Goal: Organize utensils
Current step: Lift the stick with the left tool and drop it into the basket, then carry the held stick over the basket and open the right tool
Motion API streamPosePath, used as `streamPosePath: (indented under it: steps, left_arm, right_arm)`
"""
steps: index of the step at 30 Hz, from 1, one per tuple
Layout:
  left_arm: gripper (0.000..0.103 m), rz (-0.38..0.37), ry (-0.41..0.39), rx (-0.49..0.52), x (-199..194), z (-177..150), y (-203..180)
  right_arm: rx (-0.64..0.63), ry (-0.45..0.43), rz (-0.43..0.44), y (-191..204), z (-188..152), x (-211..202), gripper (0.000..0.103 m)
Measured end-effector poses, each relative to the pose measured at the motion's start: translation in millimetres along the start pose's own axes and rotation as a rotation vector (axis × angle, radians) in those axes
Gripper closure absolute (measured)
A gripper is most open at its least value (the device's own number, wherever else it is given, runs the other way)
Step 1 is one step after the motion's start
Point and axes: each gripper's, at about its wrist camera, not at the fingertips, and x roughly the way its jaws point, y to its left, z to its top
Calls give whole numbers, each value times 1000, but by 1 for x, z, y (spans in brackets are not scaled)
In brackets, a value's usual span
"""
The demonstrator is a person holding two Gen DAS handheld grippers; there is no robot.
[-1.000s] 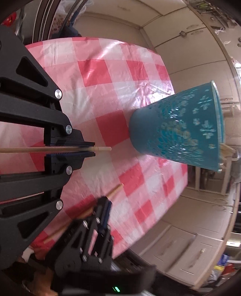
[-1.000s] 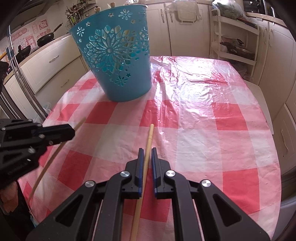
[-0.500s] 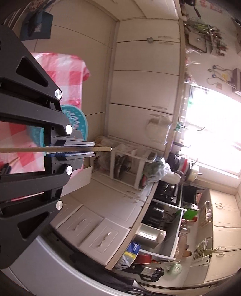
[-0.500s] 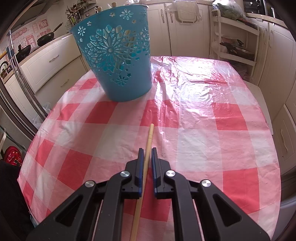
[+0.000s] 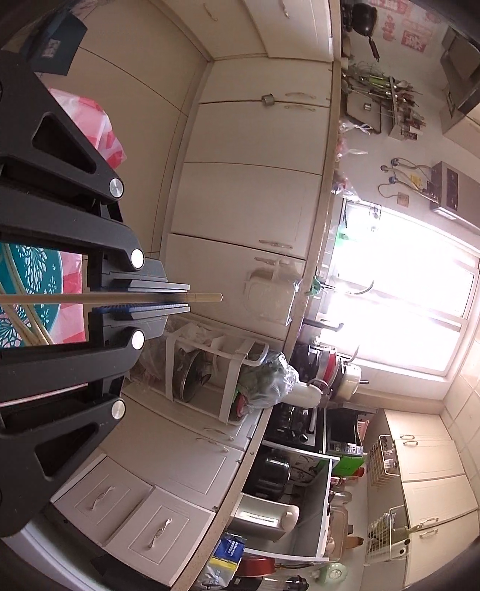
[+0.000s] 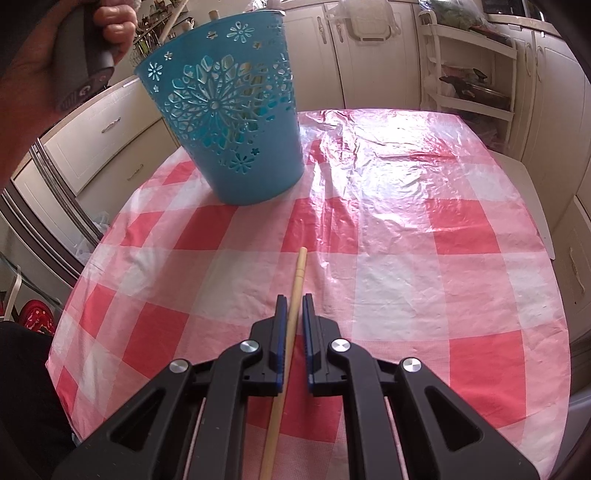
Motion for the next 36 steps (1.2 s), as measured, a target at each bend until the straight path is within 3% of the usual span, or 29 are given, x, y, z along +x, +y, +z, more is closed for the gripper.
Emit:
streamPosePath:
  steps: [9, 14, 17, 19, 21, 23, 27, 32, 36]
  left_arm:
    - [98, 28, 40, 44, 1, -25, 5]
    - [97, 31, 111, 64, -3, -30, 5]
    - [85, 34, 153, 80, -14, -35, 8]
    - [65, 47, 162, 79, -30, -40, 14]
    - [55, 66, 167, 60, -50, -46, 25]
    - [52, 79, 173, 40, -70, -53, 37]
    - [45, 118, 185, -10, -103, -73, 66]
    - [43, 175, 246, -148, -117, -105, 118]
    - [44, 230, 291, -206, -113, -122, 143]
  right_arm:
    - [-2, -1, -1, 0, 0, 1, 94]
    - [-4, -1, -3, 0, 0, 1, 94]
    - [-2, -1, 0, 0, 0, 1, 94]
    - [3, -1, 14, -1, 0, 1, 91]
    - [4, 1, 42, -1, 0, 0, 84]
    - [-2, 2, 53, 1, -1, -2, 78]
    - [-23, 5, 22, 5, -5, -5, 78]
    - [-67, 9, -54, 13, -4, -2, 86]
    - [-228, 23, -171, 38, -5, 4, 92]
